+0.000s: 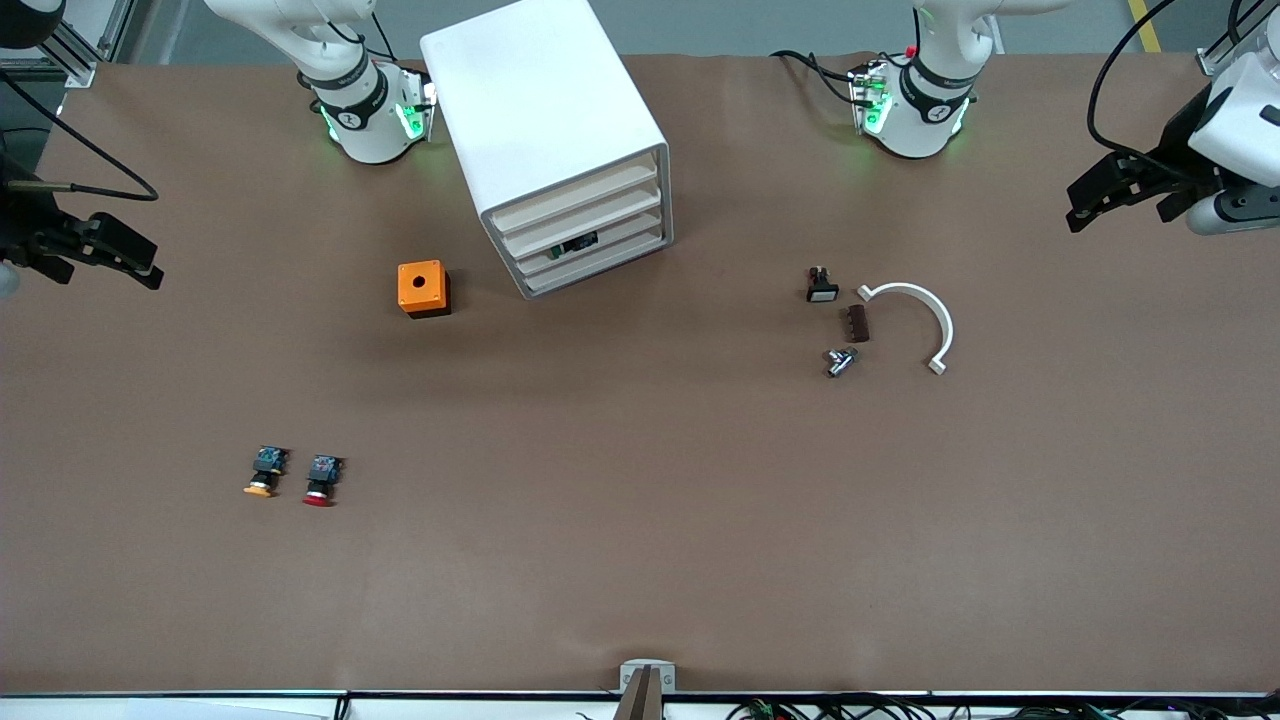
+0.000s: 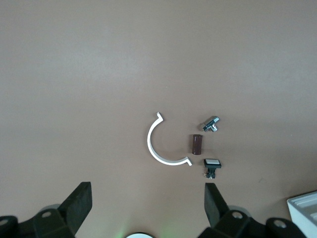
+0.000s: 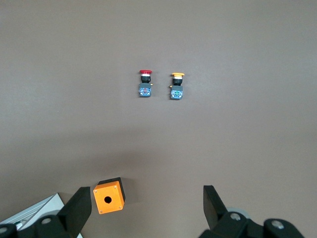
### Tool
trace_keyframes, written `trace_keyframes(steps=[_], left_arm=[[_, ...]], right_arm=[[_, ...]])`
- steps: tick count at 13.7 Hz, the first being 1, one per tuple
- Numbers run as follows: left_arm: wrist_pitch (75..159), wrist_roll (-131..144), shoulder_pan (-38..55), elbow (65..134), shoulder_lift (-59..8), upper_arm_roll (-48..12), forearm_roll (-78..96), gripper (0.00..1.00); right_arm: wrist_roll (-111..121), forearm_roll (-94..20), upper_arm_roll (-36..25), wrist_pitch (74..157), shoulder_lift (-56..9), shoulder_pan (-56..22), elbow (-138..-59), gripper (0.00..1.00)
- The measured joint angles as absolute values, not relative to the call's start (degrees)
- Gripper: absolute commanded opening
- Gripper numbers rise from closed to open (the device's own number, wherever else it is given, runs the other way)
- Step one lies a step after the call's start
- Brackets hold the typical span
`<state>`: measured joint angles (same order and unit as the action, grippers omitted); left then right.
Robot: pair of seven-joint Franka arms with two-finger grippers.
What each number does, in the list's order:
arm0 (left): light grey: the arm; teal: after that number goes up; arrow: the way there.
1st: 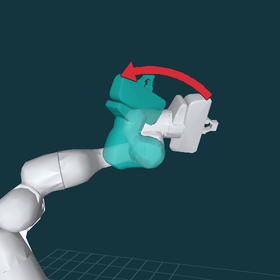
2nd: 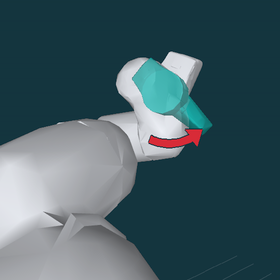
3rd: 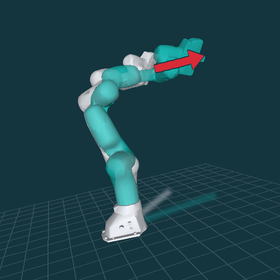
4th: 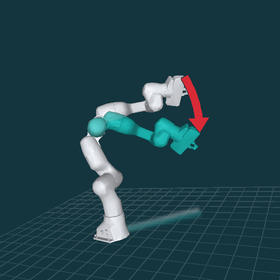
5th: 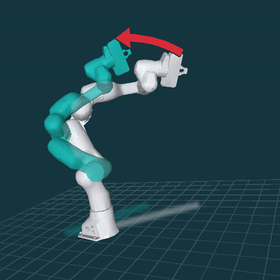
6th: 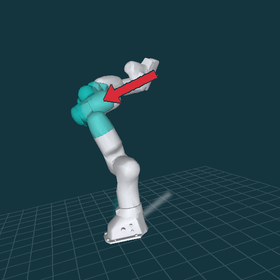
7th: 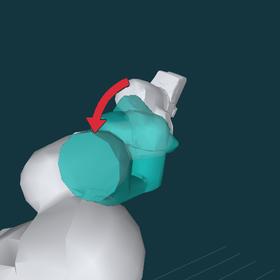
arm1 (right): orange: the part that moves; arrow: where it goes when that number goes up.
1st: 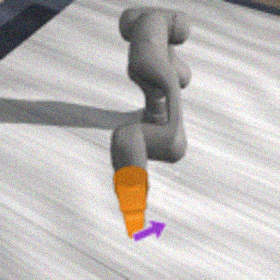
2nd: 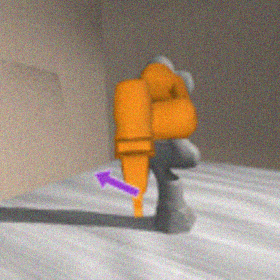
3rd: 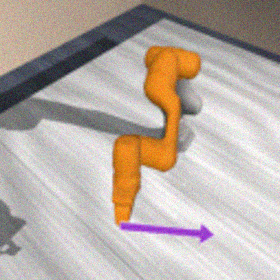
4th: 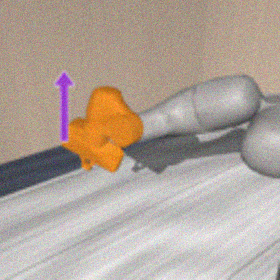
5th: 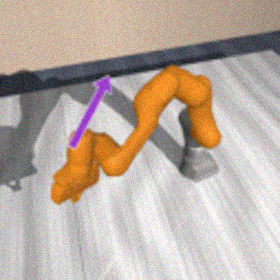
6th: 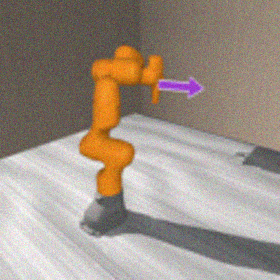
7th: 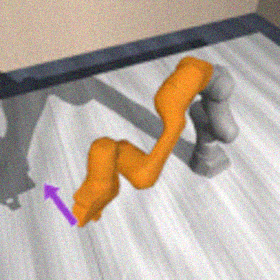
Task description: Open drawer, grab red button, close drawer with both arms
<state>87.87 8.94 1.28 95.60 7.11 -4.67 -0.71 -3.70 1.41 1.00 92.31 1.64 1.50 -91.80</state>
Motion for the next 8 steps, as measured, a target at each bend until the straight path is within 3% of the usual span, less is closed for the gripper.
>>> trace_keyframes(steps=[8], left_arm=[[87.0, 7.7, 1.3, 94.7, 5.9, -4.7, -0.7, 1.0]], right_arm=[[-3.7, 0.0, 1.5, 93.5, 1.6, 2.8, -92.0, 1.0]])
